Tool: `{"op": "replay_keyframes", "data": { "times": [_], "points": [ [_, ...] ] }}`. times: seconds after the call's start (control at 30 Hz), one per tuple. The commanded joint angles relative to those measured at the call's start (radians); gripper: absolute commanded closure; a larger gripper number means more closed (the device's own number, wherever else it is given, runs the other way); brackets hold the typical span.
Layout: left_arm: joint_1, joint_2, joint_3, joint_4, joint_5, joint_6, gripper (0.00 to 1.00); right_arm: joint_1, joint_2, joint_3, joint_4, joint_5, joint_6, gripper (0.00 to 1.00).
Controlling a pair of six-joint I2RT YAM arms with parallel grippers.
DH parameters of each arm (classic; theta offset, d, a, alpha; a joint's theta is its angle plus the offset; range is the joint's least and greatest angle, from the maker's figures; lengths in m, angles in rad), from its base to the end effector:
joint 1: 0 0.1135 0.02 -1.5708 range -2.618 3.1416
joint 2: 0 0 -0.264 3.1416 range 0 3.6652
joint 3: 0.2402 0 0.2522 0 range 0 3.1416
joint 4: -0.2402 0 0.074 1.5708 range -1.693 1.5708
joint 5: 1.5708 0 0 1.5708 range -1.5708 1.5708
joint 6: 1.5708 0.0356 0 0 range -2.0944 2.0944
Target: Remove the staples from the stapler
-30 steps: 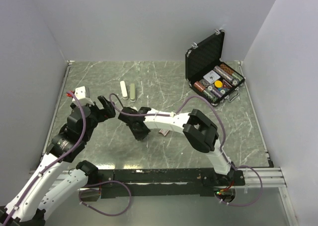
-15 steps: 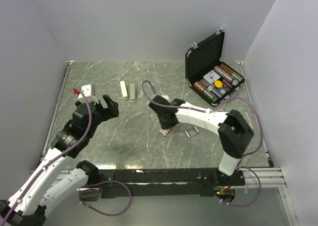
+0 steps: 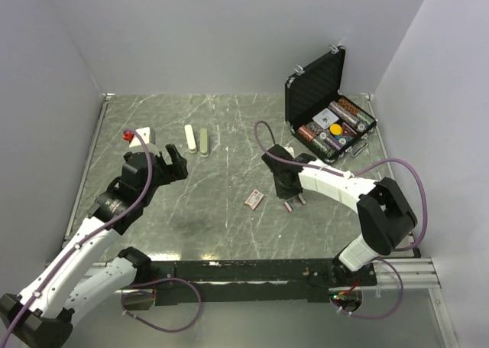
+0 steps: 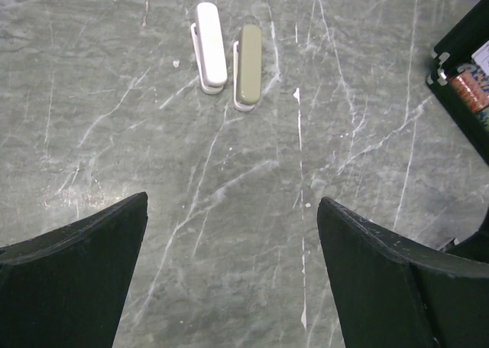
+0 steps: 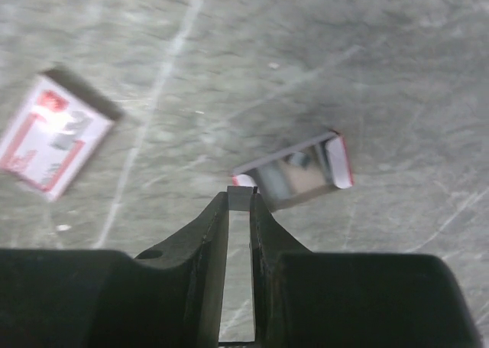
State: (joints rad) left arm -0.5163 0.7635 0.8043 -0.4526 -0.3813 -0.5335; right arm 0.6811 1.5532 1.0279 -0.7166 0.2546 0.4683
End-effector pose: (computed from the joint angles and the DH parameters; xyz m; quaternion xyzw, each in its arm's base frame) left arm 0.1541 -0.0722 0.3231 -0.1108 0.8207 -0.1322 0.5448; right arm 0.2328 0.1771 0.2039 -0.0832 0.9752 -0.0169 0.2044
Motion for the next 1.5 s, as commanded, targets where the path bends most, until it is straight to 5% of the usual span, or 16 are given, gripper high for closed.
{"op": "replay_keyframes", "data": {
  "times": [0.0,0.37,1.47],
  "points": [
    [0.006,0.025,0.004,0.049,0.022,0.027,0.03,-0.049,-0.056,-0.046,0.029,0.020,-0.013,0.83],
    [0.005,0.080,0.010,0.055,0.024,0.030,0.04,-0.146,-0.085,-0.121,0.068,-0.006,-0.031,0.83],
    [0.015,0.099,0.010,0.065,0.041,0.033,0.04,-0.158,-0.071,-0.152,0.094,-0.028,-0.028,0.71]
  ]
}}
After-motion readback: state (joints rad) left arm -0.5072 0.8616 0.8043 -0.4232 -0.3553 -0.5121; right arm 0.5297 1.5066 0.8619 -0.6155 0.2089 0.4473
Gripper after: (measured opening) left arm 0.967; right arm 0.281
